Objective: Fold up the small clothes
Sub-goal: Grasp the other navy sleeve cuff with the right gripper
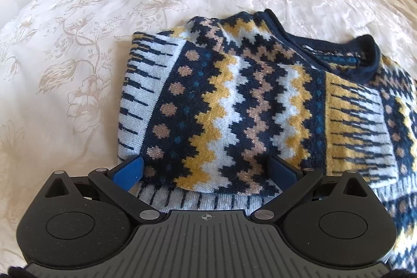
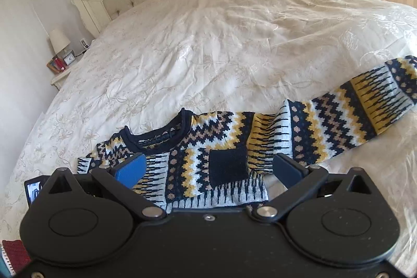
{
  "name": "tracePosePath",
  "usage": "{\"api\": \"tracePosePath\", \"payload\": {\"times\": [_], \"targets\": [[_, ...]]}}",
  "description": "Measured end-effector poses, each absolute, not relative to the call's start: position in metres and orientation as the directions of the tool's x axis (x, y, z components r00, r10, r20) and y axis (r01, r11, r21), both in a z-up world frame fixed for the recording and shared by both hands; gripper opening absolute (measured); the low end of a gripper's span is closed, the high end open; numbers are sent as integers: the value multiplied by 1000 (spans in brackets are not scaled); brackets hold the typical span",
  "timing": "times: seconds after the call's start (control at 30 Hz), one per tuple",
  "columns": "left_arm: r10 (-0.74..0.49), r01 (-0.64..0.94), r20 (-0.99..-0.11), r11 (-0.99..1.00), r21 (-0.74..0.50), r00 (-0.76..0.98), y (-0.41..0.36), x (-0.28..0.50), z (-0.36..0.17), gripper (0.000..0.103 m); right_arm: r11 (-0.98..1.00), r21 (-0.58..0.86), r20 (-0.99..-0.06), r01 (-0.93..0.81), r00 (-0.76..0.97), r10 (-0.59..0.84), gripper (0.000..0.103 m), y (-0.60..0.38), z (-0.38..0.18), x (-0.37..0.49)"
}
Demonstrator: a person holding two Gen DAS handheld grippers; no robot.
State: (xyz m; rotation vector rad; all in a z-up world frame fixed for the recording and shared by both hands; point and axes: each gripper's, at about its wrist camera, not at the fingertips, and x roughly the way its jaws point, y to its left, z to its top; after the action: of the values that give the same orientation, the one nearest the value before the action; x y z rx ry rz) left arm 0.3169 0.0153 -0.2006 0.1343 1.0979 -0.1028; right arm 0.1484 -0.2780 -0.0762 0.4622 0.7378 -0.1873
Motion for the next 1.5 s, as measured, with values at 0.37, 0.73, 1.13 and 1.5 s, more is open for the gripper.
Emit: {"api": "tracePosePath", "payload": {"times": [0.37,0.73,1.13,1.5], "targets": [[-60,217,-883,975,48,466,-1,276,-149,89,846,390,-703,365,711,18,103,-329,-83,136],[-47,81,-892,997,-11,449,-51,226,-117,89,830,420,-709,367,704,47,103,-464,-87,140],[-35,-4,-877,999,-43,479,-112,191,-102,89,825,263,-839,500,540,-59,102,-608,-111,150],[30,-73,-871,997,-6,490,-114,175,-93,89,792,256,-885,555,464,-39,103,-645,-154,159]]}}
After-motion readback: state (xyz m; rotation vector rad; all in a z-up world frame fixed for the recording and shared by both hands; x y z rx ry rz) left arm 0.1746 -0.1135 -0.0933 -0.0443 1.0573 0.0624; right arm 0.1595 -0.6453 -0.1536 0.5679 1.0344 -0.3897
